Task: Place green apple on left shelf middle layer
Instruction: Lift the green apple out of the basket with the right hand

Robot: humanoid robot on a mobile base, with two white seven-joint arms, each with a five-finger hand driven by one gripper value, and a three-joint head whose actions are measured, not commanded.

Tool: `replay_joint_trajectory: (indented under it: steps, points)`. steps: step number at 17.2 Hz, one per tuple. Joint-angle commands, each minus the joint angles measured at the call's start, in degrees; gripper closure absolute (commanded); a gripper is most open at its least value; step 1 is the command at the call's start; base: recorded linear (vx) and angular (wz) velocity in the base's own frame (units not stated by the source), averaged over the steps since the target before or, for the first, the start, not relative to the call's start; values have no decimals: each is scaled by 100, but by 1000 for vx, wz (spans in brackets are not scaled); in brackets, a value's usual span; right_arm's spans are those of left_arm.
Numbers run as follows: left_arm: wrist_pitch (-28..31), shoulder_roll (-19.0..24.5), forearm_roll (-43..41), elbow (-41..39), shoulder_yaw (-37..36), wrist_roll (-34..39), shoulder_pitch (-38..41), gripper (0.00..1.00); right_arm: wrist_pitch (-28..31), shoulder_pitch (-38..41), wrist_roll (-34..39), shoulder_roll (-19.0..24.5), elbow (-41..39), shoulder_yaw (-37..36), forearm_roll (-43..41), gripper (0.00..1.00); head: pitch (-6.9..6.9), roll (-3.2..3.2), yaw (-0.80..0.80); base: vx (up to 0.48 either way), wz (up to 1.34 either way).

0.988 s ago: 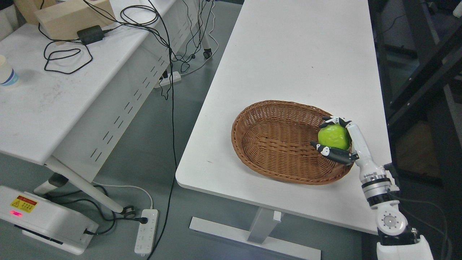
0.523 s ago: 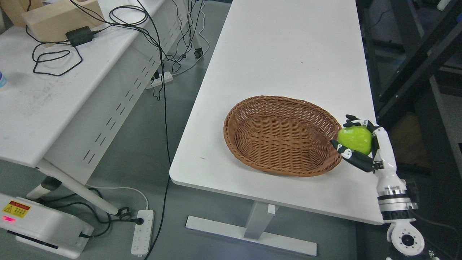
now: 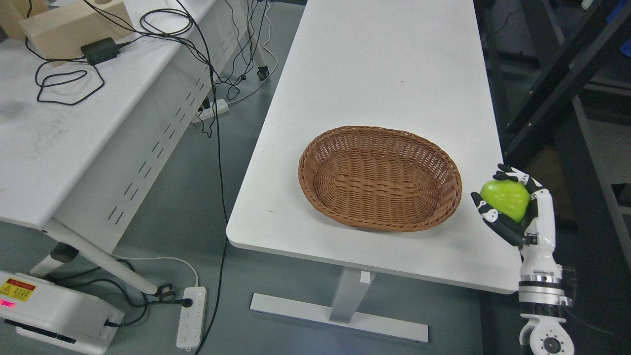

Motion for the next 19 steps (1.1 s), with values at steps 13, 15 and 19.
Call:
replay_joint_trajectory:
  steps: [13, 15, 19]
  points:
    - [-1, 100, 0, 0, 0, 3, 52, 0, -122, 454, 52, 502, -54, 766, 783, 100, 0, 0, 0, -131, -235]
    - [-1, 100, 0, 0, 0, -6, 52, 0, -175, 481, 53, 511, -54, 890, 853, 100, 0, 0, 0, -205, -41]
    - [-1, 100, 0, 0, 0, 3, 52, 0, -201, 490, 26, 520, -54, 900, 889, 100, 0, 0, 0, -228, 9]
